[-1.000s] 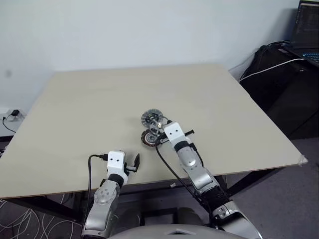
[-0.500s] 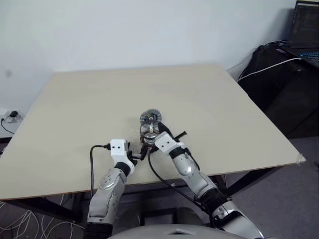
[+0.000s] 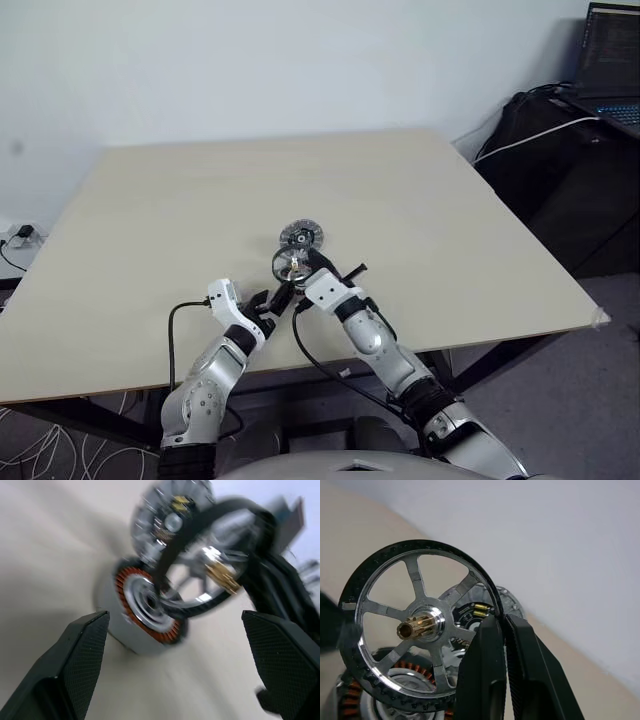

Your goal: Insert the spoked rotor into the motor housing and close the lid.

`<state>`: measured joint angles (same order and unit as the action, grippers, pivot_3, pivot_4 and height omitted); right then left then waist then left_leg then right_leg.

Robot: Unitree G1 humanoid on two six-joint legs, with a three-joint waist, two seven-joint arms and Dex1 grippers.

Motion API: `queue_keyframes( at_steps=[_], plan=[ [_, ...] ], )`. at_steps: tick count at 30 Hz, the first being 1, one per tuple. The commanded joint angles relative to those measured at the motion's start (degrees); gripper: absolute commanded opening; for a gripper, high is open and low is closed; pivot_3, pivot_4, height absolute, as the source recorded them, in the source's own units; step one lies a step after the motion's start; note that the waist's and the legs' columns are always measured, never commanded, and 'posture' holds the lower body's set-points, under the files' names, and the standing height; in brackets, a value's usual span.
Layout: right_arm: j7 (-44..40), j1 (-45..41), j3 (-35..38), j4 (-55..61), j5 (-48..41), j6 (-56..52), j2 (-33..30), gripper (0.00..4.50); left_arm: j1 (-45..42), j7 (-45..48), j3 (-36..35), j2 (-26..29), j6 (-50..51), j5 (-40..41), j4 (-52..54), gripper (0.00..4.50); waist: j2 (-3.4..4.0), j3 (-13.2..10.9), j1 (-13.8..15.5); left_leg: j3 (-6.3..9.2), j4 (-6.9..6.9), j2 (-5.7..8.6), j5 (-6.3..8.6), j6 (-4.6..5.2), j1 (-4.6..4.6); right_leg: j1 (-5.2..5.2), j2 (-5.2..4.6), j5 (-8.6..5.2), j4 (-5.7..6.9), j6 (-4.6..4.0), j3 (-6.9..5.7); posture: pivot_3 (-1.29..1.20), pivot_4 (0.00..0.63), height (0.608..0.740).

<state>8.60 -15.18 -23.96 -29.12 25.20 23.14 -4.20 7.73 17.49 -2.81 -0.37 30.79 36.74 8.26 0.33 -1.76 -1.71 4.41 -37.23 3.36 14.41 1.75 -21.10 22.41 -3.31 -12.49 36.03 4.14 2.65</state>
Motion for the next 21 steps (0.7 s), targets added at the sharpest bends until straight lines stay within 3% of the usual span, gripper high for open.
queue_keyframes(
  at_steps=[1,21],
  plan=[
    [-3.25,0.01,0.57,3.24,-2.64,1.32,0.56,0.04,-0.93,2.9,-1.11,1.58,1.81,2.77,1.35,4.5,0.0,0.0,-0.04,0.0,0.0,-0.01,0.0,0.0,0.02,-0.01,0.01,-0.05,0.0,0.08,0.01,0.0,0.0,0.74],
    [-20.49,3.27,1.69,8.67,-13.73,-0.09,-0.09,0.04,-1.53,8.98,-0.97,8.68,4.14,1.83,-1.05,4.5,0.0,0.0,-0.1,0.01,0.02,-0.02,0.0,-0.02,0.07,-0.02,-0.02,-0.1,0.02,0.16,0.02,0.0,0.0,0.74]
  ],
)
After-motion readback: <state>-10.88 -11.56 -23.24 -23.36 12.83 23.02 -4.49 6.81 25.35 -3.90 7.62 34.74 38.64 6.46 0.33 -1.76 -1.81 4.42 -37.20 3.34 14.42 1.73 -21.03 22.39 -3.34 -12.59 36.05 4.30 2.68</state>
